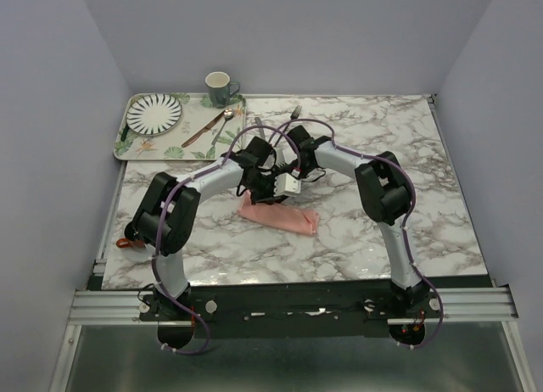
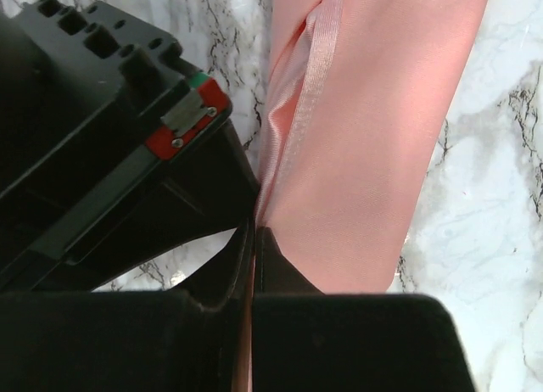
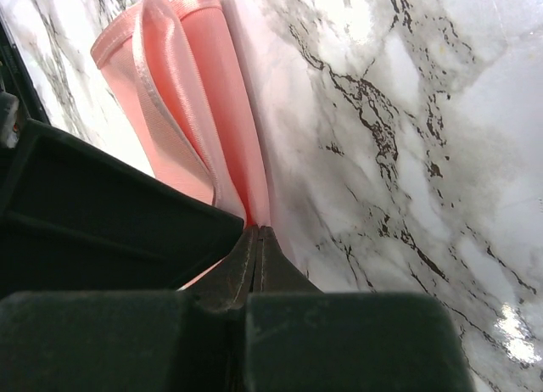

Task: Fold the napkin into a case and place the utensils inside
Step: Smooth out the smaller rectangle-folded napkin at the center of the board.

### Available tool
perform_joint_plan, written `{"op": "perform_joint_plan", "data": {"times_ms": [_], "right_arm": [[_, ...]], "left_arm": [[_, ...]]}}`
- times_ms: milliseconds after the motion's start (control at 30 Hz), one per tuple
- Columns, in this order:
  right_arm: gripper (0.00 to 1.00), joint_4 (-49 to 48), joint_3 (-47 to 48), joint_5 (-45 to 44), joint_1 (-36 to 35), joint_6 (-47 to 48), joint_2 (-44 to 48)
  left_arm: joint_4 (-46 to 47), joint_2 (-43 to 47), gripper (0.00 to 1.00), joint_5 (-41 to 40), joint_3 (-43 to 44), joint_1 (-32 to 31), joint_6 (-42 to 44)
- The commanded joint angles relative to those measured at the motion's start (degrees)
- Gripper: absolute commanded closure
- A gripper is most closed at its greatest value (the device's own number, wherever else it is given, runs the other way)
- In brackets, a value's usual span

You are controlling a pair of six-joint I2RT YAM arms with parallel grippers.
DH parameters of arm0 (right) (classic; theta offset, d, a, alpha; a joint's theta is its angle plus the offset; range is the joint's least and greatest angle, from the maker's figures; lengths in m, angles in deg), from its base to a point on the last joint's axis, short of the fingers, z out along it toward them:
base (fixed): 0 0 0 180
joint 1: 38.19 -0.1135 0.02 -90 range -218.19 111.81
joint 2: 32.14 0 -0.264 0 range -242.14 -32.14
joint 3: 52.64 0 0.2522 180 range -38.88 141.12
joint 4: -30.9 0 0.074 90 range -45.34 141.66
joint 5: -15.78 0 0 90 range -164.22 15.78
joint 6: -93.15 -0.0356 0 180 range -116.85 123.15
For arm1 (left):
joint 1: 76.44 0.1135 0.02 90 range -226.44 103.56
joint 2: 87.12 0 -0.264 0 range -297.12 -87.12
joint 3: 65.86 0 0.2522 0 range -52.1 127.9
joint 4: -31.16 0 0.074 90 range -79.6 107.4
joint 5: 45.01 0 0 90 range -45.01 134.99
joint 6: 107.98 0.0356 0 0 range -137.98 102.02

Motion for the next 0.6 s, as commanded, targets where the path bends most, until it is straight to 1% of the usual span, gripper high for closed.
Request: {"op": "perform_joint_plan", "data": {"times_ms": [0, 167, 200, 233, 300, 333, 400, 433, 567], "right_arm": [[0.99, 0.9, -0.3, 1.6, -0.6, 1.1, -0.7], [0.99, 1.8, 0.7, 1.9, -0.6, 1.1, -0.5], [0.98, 2.2, 1.0, 2.0, -0.7, 1.2, -0.5], [0.93, 2.7, 1.2, 1.9, -0.6, 1.1, -0.5], [0.86, 4.0, 1.8, 1.7, -0.6, 1.2, -0.2], [0.80, 4.5, 2.1, 1.7, -0.3, 1.3, -0.2], [0.74, 6.0, 2.8, 1.9, 0.4, 1.5, 0.1], [0.67, 6.6, 3.0, 1.5, 0.7, 1.7, 0.1], [0.60, 11.3, 4.9, 0.7, 2.2, 4.4, 0.1]], "left_arm": [[-1.1, -1.4, 0.96, -2.0, 0.2, -1.2, 1.1], [-0.3, -1.3, 0.97, -4.1, -1.8, -1.3, 1.8], [0.6, -1.3, 0.97, -4.5, -2.5, -1.3, 1.6], [1.0, -1.2, 0.97, -4.6, -2.8, -1.3, 1.4], [1.4, -1.5, 0.97, -4.8, -3.1, -1.3, 1.3], [1.5, -1.5, 0.97, -4.8, -3.3, -1.3, 1.4], [1.9, -1.6, 0.97, -4.9, -3.7, -1.3, 1.4], [2.1, -1.6, 0.97, -5.0, -3.7, -1.3, 1.3], [2.5, -1.5, 0.96, -4.7, -4.0, -1.3, 0.9]]}}
